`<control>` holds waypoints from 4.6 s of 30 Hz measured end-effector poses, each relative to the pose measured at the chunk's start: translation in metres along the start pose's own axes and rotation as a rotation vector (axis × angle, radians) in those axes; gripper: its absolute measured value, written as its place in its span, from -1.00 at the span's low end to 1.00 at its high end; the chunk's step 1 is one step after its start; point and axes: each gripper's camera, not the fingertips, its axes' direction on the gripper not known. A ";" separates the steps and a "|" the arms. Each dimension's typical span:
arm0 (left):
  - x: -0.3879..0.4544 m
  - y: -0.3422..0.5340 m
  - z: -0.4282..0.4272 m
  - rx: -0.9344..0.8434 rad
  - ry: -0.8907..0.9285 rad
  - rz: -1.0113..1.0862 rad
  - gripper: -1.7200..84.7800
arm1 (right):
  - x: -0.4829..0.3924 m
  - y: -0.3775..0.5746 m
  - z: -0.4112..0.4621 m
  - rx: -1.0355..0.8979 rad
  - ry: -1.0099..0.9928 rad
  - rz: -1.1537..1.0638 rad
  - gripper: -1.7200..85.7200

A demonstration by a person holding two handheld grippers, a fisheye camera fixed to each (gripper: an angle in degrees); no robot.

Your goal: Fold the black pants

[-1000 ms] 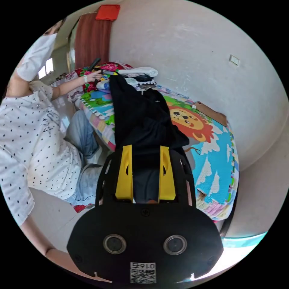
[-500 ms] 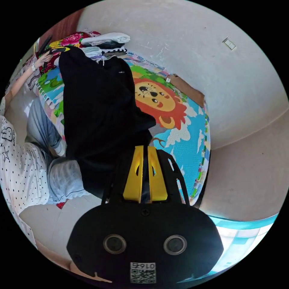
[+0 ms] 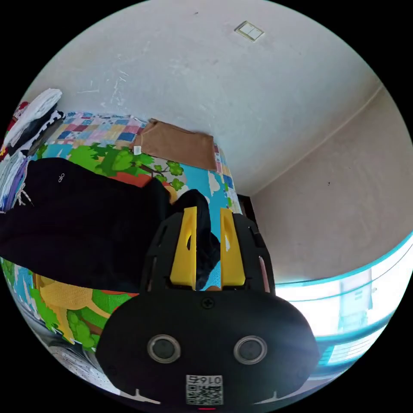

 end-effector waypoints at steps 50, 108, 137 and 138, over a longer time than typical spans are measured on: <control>-0.055 -0.186 0.054 -0.088 0.067 0.027 -0.77 | 0.221 0.180 -0.070 0.357 -0.253 0.150 -0.70; -0.119 -0.187 0.158 0.021 0.062 0.206 -0.98 | 0.158 0.341 -0.047 0.363 0.219 -0.159 -0.94; -0.154 -0.019 0.213 -0.370 0.330 -0.314 -0.56 | 0.255 0.479 0.112 -0.011 -0.528 0.514 -0.64; -0.154 -0.017 0.213 -0.367 0.335 -0.318 -0.55 | 0.247 0.476 0.117 -0.020 -0.477 0.509 -0.65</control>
